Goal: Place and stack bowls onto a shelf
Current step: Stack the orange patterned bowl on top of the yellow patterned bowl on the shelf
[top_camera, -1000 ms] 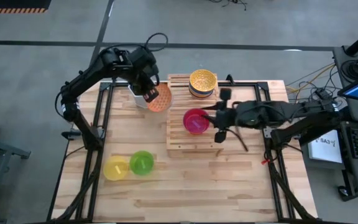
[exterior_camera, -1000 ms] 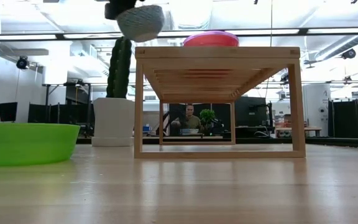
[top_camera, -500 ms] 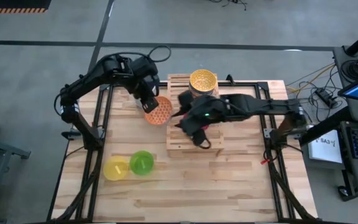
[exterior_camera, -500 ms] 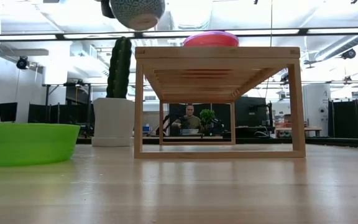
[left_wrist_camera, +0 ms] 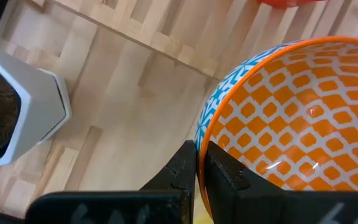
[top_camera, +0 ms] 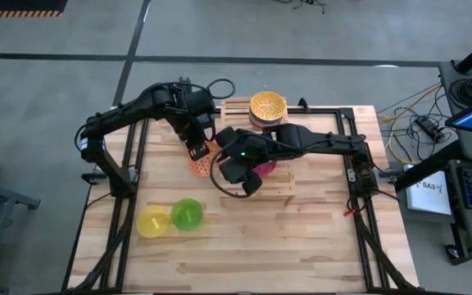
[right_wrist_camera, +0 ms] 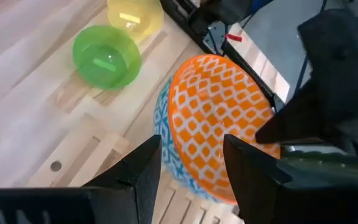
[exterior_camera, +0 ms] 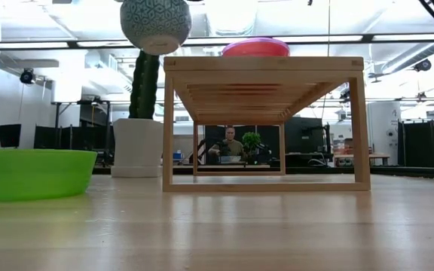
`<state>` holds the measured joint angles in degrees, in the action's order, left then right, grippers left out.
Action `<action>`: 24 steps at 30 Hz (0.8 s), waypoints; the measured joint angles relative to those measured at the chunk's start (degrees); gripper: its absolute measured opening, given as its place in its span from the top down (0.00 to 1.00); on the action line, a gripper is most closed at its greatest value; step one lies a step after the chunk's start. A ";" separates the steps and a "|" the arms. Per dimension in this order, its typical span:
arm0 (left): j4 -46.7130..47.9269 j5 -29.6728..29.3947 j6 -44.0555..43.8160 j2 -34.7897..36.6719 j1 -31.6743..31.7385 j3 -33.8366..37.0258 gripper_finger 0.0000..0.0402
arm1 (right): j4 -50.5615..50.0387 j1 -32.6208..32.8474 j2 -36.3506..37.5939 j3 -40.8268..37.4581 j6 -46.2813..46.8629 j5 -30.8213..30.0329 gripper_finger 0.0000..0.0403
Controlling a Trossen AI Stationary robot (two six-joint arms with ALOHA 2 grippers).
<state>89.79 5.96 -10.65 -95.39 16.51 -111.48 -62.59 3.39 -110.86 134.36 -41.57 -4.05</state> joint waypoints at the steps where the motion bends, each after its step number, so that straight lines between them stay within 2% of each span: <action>1: -0.20 0.24 0.39 0.02 0.00 0.00 0.99 | -0.05 -0.24 -0.07 0.06 0.24 0.04 0.59; 4: -0.29 1.23 1.10 0.02 -0.04 -0.35 0.99 | -0.33 -0.94 -0.68 0.03 0.91 0.76 0.59; 9: -0.21 2.00 1.93 0.11 -0.22 -2.07 0.99 | -0.13 -2.21 -1.59 0.03 1.02 5.84 0.61; 15: -0.20 2.32 2.22 0.09 -0.89 -3.97 0.99 | 0.03 -2.66 -2.41 -0.06 -0.07 7.98 0.66; 18: -0.28 2.14 2.44 0.11 -0.98 -4.02 0.99 | -0.04 -2.64 -2.83 -0.06 -1.21 8.12 0.73; 24: -1.56 2.27 3.56 0.07 -1.05 -4.00 0.99 | 0.00 -2.59 -2.96 -0.10 -1.93 9.75 0.94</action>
<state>88.23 8.23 -7.09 -95.33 15.46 -115.48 -62.59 0.80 -113.82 134.26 -43.50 5.70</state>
